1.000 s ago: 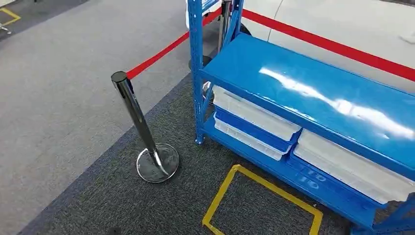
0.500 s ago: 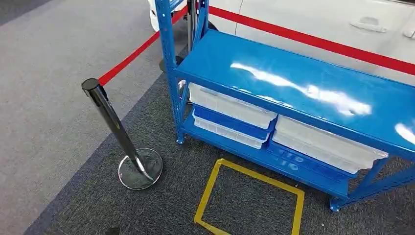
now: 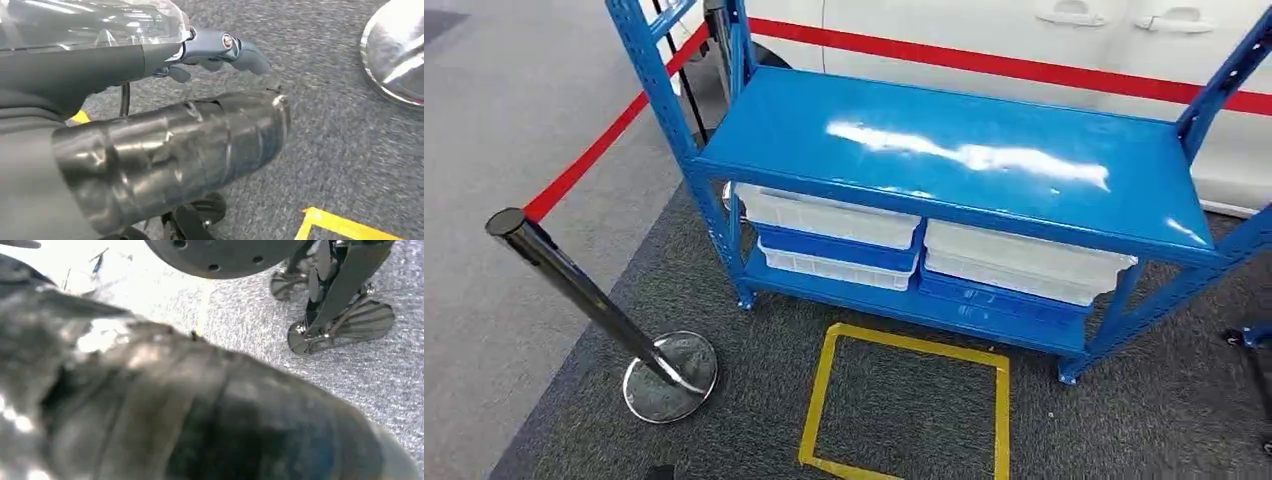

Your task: Take the parts from the cabinet and place them on the table.

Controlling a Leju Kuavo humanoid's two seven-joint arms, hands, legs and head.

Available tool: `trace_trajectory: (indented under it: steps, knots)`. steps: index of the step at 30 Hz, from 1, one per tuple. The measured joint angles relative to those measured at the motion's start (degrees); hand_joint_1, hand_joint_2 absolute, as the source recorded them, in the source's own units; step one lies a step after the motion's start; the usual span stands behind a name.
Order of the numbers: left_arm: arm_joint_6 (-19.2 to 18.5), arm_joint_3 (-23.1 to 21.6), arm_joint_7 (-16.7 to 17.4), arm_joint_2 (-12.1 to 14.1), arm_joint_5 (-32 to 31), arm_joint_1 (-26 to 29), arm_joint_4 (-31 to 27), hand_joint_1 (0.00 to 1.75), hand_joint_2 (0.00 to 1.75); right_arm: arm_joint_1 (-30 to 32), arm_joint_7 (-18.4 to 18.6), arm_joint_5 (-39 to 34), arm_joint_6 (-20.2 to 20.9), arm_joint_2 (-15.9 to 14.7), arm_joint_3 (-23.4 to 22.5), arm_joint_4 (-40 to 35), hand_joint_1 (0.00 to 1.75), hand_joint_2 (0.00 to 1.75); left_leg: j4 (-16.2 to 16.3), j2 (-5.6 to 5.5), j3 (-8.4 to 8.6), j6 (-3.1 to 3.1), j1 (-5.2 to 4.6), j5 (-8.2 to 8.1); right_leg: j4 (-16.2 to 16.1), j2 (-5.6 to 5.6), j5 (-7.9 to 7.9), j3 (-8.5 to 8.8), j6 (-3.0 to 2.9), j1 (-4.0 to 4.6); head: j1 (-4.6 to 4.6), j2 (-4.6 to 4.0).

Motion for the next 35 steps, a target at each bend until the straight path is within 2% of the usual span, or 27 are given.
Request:
trace_trajectory:
  steps: [1,2,5,6,7,8,9,10,11,12,13,15,16,17,20,21,22,23,25,26,27,28,29,30,31,32,35]
  knots:
    - [0.00,0.00,0.02,0.04,-0.02,0.08,0.00,0.00,0.00,0.04,0.00,0.02,0.00,0.04,0.00,0.00,0.00,0.00,-3.78,-3.16,1.26,0.38,0.10,0.81,0.16,0.55,-0.11,-0.25,0.18,-0.11,0.04,-0.02]
    - [-0.04,0.00,0.15,0.07,0.00,0.09,0.00,0.00,0.00,-0.19,0.02,0.07,0.00,0.04,0.00,0.00,0.00,0.00,-5.10,-4.34,1.46,0.41,0.35,0.50,0.77,1.22,-0.23,-0.69,0.59,0.24,0.04,0.00]
    - [-0.24,0.00,0.28,0.07,-0.09,-0.14,0.00,0.00,0.00,0.26,0.07,0.20,-0.07,0.00,-0.02,0.00,0.00,0.00,-4.84,-2.69,1.69,1.00,-0.21,0.64,0.12,3.00,0.32,-1.18,1.89,-0.32,0.02,-0.02]
    - [-0.35,0.00,0.33,-0.19,-0.07,-0.05,0.00,0.00,0.00,0.38,0.09,0.22,-0.09,-0.13,-0.02,0.00,0.00,0.00,-5.67,-1.80,1.84,1.48,0.51,1.15,0.24,3.34,0.30,-1.14,2.13,-0.02,0.00,-0.02]
    - [-0.39,0.00,0.31,-0.09,-0.09,-0.11,0.00,0.00,0.00,0.40,0.09,0.28,-0.09,-0.13,-0.02,0.00,0.00,0.00,-5.96,-1.09,2.08,1.82,0.47,1.34,1.43,0.06,-0.63,-1.55,2.30,0.09,0.15,0.00]
    - [-0.46,0.00,0.26,-0.11,-0.09,-0.10,0.00,0.00,0.00,0.34,0.09,0.31,-0.09,-0.13,-0.02,0.00,0.00,0.00,-5.99,-0.42,2.09,2.19,0.47,1.35,4.19,-2.37,-2.56,-2.90,2.44,0.12,0.44,0.00]
    - [-0.52,0.00,0.17,-0.11,-0.09,0.01,0.00,0.00,0.00,0.18,0.09,0.33,-0.09,-0.13,-0.02,0.00,0.00,0.00,-5.95,0.12,2.06,2.24,0.37,1.31,8.32,-3.54,-4.83,-4.91,2.75,0.06,0.44,0.00]
    - [-0.55,0.00,0.15,-0.09,-0.09,0.18,0.00,0.00,1.75,0.11,0.09,0.39,-0.09,-0.13,-0.02,0.00,0.00,0.00,-5.89,0.86,2.06,2.25,0.28,1.21,12.99,-4.21,-6.93,-7.19,3.02,-0.06,0.41,-0.02]
    - [-0.55,0.02,0.15,-0.09,-0.09,0.23,0.00,0.00,1.75,0.11,0.07,0.59,-0.09,-0.13,-0.02,0.00,0.00,0.00,-5.84,1.55,2.05,2.26,0.22,1.10,16.49,-4.51,-7.94,-8.94,3.25,-0.23,0.46,0.00]
    - [-0.55,0.02,0.15,-0.09,-0.09,0.18,0.00,0.00,1.75,0.15,0.07,0.72,-0.11,-0.13,-0.02,0.00,0.00,0.00,-5.81,1.93,2.06,2.23,0.20,1.03,17.26,-4.65,-7.57,-9.28,3.36,-0.40,0.41,0.00]
    - [-0.55,0.02,0.15,-0.09,-0.11,0.11,0.00,0.00,1.75,0.24,0.11,0.74,-0.18,-0.13,-0.02,0.00,0.00,0.00,-5.77,2.25,2.14,2.14,0.20,0.93,15.24,-4.77,-5.87,-8.19,3.38,-0.49,0.46,0.00]
    - [-0.57,0.02,0.15,-0.09,-0.20,0.03,0.00,0.00,1.75,0.35,0.39,0.87,-0.37,-0.13,-0.04,0.00,0.00,0.00,-5.73,2.44,2.53,1.85,0.20,0.68,5.35,-4.98,-0.93,-2.71,2.95,-0.46,0.46,-0.02]
    - [-0.57,0.00,0.15,-0.11,-0.39,0.02,0.00,0.00,1.75,0.30,0.64,0.90,-0.61,-0.13,-0.04,0.00,0.00,0.00,-5.72,2.52,2.69,1.64,0.21,0.55,0.47,-5.45,0.11,-0.21,2.49,-0.32,0.46,0.00]
    - [-0.59,0.00,0.15,-0.11,-0.53,-0.03,0.00,0.00,1.75,0.21,1.07,0.90,-0.96,-0.13,-0.07,0.00,0.00,0.00,-5.70,2.59,2.69,1.28,-0.21,0.43,0.08,-5.81,-0.40,0.00,1.99,0.21,0.41,0.00]
    - [-0.65,-0.02,0.13,-0.15,-0.59,-0.09,0.00,0.00,1.75,0.09,1.27,0.96,-1.18,-0.13,-0.09,0.00,0.00,0.00,-6.00,2.67,2.86,0.45,-0.02,0.52,0.05,-5.35,-0.40,-0.25,1.32,0.41,0.42,0.00]
    - [-0.66,-0.04,0.13,-0.17,-0.59,-0.13,0.00,0.00,1.75,0.06,1.35,0.96,-1.18,-0.13,-0.09,0.00,0.00,0.00,-6.08,2.69,3.08,0.02,-0.27,0.40,-0.58,-5.28,-0.14,0.00,0.85,0.07,0.41,0.00]
    - [-0.66,-0.04,0.13,-0.15,-0.59,-0.10,0.00,0.00,1.75,0.04,1.40,0.96,-1.18,-0.07,-0.09,0.00,0.00,0.00,-5.25,2.22,2.91,-0.25,0.06,-0.27,-1.09,-5.28,0.14,0.44,0.52,-0.31,0.41,0.00]
    - [-0.68,-0.04,0.13,-0.15,-0.59,-0.12,0.00,0.00,1.75,0.04,1.42,0.96,-1.18,-0.07,-0.11,0.00,0.00,0.00,-2.71,1.69,1.76,-0.42,-0.04,-2.16,-1.26,-5.26,0.20,0.53,0.07,-0.32,0.33,0.00]
    - [-0.68,-0.04,0.13,-0.13,-0.59,-0.02,0.00,0.00,1.75,-0.02,1.55,0.96,-1.18,-0.05,-0.11,0.00,0.00,0.00,6.20,1.30,-2.48,-0.78,0.03,-6.71,-1.24,-5.17,0.08,0.48,-0.22,-0.19,0.33,-0.02]
    - [-0.70,-0.04,0.13,-0.13,-0.61,0.05,0.00,0.00,1.75,0.00,1.68,0.96,-1.20,-0.04,-0.11,0.00,0.00,0.00,10.22,1.27,-4.48,-0.90,0.02,-8.14,-1.21,-5.05,0.04,0.48,-0.29,-0.12,0.31,-0.02]
    - [-0.90,-0.04,0.11,-0.11,-0.76,0.11,0.00,0.00,1.75,0.00,1.86,1.03,-1.25,-0.04,-0.11,0.00,0.00,0.00,12.31,1.26,-5.64,-0.97,0.03,-8.15,-1.13,-4.88,0.01,0.50,-0.33,-0.08,0.33,-0.02]
    - [-1.09,-0.06,0.07,-0.09,-0.92,0.14,0.00,0.00,1.75,0.00,1.97,1.05,-1.33,-0.04,-0.11,0.00,0.00,0.00,11.42,1.26,-5.41,-0.95,0.03,-6.78,-1.04,-4.70,-0.04,0.55,-0.31,-0.08,0.31,0.00]
    - [-1.24,-0.07,-0.04,-0.09,-1.16,0.13,0.00,0.00,1.75,-0.02,2.12,1.11,-1.55,-0.04,-0.11,0.00,0.00,0.00,7.95,1.26,-3.96,-0.87,0.03,-4.27,-0.86,-4.52,-0.15,0.59,-0.27,-0.09,0.33,0.00]
    - [-1.51,-0.11,-0.11,0.00,-1.25,0.09,0.00,0.00,1.75,-0.07,2.23,1.18,-1.75,-0.04,-0.13,0.00,0.00,0.00,2.67,1.26,-1.54,-0.73,0.03,-1.30,-0.62,-4.28,-0.32,0.66,-0.12,-0.11,0.31,0.00]
    - [-1.75,-0.18,-0.22,0.07,-1.38,0.07,0.00,0.00,1.75,-0.11,2.34,1.31,-2.03,-0.02,-0.11,0.00,0.00,1.75,-2.74,1.15,1.03,-0.50,0.03,1.19,-0.29,-4.13,-0.55,0.66,0.12,-0.11,0.31,-0.02]
    - [-1.84,-0.22,-0.22,0.09,-1.38,0.04,0.00,0.00,1.75,-0.13,2.54,1.44,-2.16,0.00,-0.13,0.00,0.00,1.75,-4.84,0.85,1.83,-0.19,-0.16,0.27,0.09,-4.08,-0.76,0.47,0.43,0.26,0.33,0.00]
    - [-1.90,-0.33,-0.33,0.09,-1.46,0.00,0.00,0.00,1.75,-0.17,2.95,2.38,-2.23,0.00,-0.13,0.00,0.00,1.75,-4.94,0.86,1.58,0.70,-0.35,0.62,0.04,-4.00,-0.63,0.36,1.31,0.15,0.35,0.00]
